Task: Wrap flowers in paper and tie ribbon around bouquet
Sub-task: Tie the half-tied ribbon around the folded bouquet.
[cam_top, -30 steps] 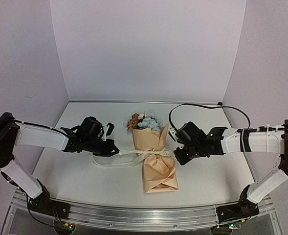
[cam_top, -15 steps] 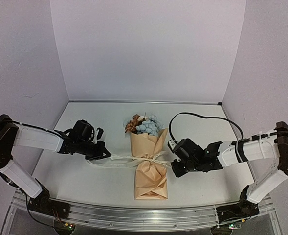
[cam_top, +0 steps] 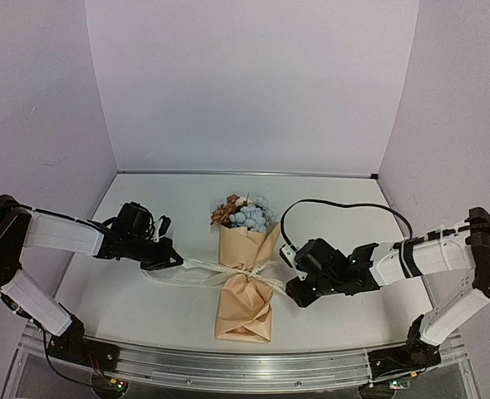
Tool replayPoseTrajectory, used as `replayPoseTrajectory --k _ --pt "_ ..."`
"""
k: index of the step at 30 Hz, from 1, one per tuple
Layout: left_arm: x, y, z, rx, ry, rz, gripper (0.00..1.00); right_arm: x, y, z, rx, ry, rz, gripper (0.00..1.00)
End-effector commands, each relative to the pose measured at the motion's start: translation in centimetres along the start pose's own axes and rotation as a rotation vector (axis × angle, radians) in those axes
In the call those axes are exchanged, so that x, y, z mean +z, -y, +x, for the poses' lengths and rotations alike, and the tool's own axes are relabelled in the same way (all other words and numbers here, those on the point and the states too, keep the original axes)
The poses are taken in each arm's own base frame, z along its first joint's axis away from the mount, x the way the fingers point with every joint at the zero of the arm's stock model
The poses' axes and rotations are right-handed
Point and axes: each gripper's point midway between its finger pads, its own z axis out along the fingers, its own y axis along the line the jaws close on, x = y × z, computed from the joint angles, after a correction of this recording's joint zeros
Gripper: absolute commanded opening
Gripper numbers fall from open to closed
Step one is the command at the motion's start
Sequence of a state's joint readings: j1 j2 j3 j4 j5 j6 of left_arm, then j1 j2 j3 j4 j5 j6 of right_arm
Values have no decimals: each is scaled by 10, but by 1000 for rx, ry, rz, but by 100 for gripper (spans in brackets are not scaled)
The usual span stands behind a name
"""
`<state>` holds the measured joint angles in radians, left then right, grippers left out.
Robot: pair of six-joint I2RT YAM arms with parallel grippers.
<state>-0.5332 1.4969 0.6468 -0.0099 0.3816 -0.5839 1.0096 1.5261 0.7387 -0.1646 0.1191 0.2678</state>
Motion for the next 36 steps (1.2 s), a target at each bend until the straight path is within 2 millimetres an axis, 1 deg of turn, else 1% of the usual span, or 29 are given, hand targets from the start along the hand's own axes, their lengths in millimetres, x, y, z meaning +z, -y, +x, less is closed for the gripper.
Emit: replayPoseTrajectory --k 1,4,7,9,12,13,17,20,29,36 --pt "-12 25 -17 93 41 83 0 -14 -3 -16 -36 -7 1 55" --pt "-11 30 -19 115 45 104 0 -18 -4 -18 14 5 -12 54" --pt "-10 32 -18 126 37 114 0 -21 -5 -14 65 -1 -25 52" --pt "-9 33 -18 134 32 115 0 -24 -7 -12 55 4 -47 49" --pt "-8 32 -17 139 26 110 0 -28 -21 -9 1 -4 -135 38" --pt "-8 32 -17 139 25 111 0 -29 -28 -8 -16 -8 -173 37" --pt "-6 33 -17 136 16 114 0 -31 -46 -4 -80 -27 -280 36" --pt "-6 34 -17 136 14 118 0 -28 -56 -6 -96 -45 -320 37" --pt "-5 34 -16 138 9 119 0 -2 -50 -14 -180 -54 -238 39" --pt "-5 35 -16 140 8 123 0 -2 -44 -27 -224 -11 -189 40"
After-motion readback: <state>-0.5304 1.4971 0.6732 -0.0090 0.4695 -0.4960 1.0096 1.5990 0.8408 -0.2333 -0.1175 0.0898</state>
